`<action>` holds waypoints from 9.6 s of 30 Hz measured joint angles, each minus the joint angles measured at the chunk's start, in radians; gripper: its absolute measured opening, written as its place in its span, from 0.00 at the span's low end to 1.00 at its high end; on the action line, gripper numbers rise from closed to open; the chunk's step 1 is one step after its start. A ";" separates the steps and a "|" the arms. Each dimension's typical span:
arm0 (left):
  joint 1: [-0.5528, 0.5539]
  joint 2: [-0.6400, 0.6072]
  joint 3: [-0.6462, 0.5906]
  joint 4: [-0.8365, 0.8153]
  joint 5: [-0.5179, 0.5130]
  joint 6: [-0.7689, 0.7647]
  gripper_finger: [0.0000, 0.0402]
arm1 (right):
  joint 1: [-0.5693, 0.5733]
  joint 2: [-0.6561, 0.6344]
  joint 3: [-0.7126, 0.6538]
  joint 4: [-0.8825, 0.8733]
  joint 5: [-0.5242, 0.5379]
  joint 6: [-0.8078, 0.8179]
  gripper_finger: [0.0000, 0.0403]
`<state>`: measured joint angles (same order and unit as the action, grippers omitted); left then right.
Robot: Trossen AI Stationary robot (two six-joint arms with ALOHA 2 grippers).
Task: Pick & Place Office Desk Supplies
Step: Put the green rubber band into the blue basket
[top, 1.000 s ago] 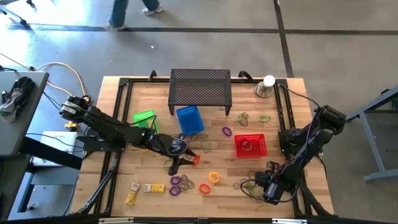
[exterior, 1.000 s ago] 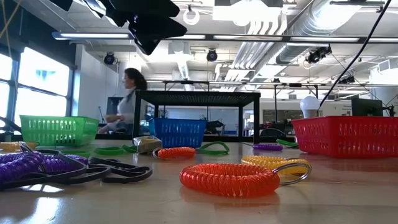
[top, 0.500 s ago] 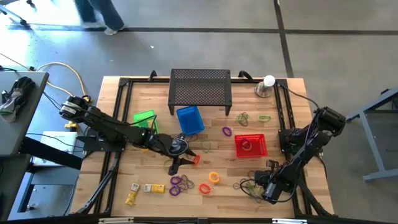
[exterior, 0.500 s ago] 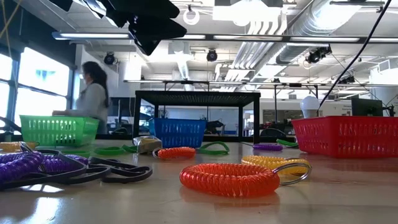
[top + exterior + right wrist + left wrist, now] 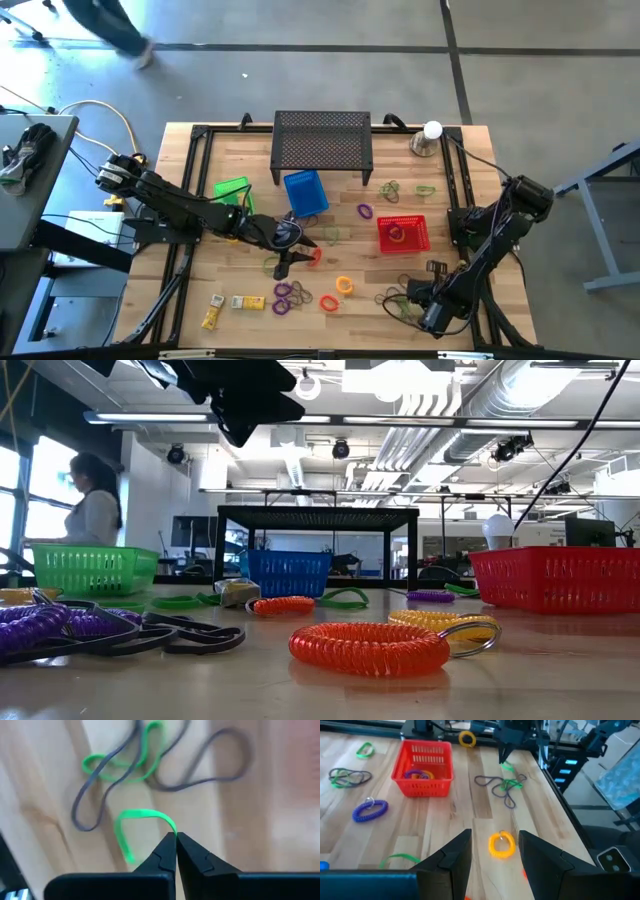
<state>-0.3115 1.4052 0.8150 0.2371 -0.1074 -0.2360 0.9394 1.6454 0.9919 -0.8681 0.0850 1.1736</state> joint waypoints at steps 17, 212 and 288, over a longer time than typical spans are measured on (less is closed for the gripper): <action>0.000 0.000 0.000 0.121 0.000 -0.013 0.39 | -0.205 -0.003 0.214 0.144 0.917 -0.759 0.00; -0.149 -0.066 0.130 -0.578 -0.144 -0.232 0.36 | -0.854 0.242 -0.185 1.152 0.144 -0.968 0.40; -0.149 -0.066 0.109 -0.563 -0.158 -0.183 0.36 | -0.842 0.243 0.064 0.759 0.222 -0.733 0.44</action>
<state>-0.4603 1.3392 0.9237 -0.3258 -0.2657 -0.4194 0.0974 1.8883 1.0558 -0.1086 0.3068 0.4408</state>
